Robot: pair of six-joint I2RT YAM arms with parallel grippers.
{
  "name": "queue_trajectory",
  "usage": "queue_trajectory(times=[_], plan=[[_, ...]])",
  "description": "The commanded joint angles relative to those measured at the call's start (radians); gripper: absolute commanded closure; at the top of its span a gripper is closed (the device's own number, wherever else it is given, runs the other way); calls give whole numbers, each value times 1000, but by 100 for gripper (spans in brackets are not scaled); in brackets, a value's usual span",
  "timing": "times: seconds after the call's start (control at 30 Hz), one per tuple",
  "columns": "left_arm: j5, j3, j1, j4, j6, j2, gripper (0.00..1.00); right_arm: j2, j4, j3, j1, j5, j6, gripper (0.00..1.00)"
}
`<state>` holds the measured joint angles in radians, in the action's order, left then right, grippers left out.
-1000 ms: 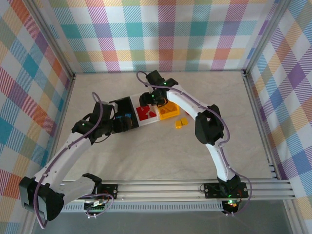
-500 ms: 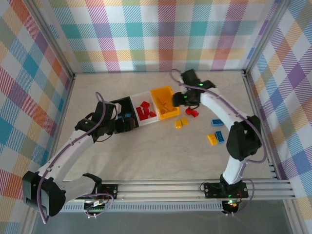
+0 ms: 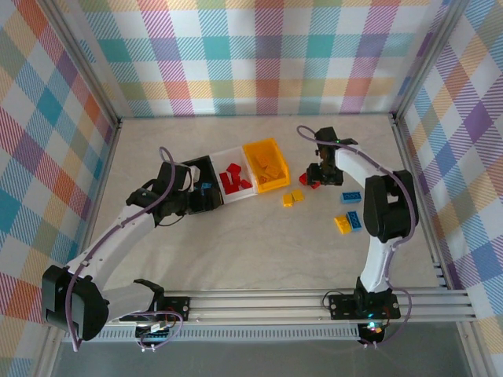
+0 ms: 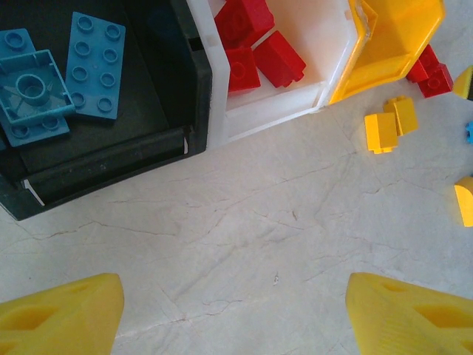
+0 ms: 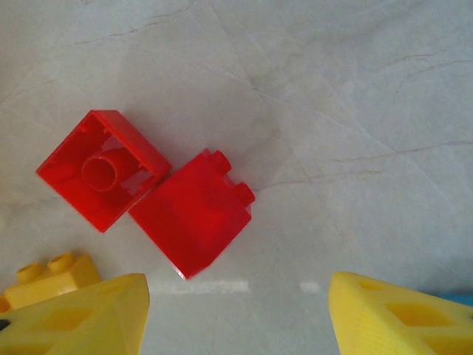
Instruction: Sort the legos into containers by color
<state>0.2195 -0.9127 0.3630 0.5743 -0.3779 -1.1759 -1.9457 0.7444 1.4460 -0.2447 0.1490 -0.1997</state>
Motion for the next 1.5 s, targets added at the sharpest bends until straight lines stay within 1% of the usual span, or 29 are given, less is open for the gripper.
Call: queue_trajectory(times=[0.0, 0.33, 0.57, 0.73, 0.87, 1.07, 1.27, 1.4, 1.47], plan=[[0, 13, -6, 8, 7, 16, 21, -36, -5, 53, 7, -4, 14, 36], [-12, 9, -7, 18, 22, 14, 20, -143, 0, 130, 14, -3, 16, 41], [-19, 20, -9, 21, 22, 19, 20, -180, 0, 162, 15, -7, 9, 49], [-19, 21, -8, 22, 22, 22, 20, -187, 15, 155, 31, -3, -12, 49], [-20, 17, -9, 20, 22, 19, 20, -179, 5, 133, 35, -16, -17, 57], [-13, 19, -9, 12, 18, 12, 20, -141, -7, 105, 35, -22, -28, 68], [-11, 16, -9, 9, 15, 13, 20, -44, 7, 86, 27, -40, -50, 68], [-15, 10, -10, 10, 15, 10, 20, 56, 25, 100, -31, -58, -63, 68], [-19, 10, -10, 4, 10, 12, 20, 87, 26, 119, -76, -94, -84, 67]])
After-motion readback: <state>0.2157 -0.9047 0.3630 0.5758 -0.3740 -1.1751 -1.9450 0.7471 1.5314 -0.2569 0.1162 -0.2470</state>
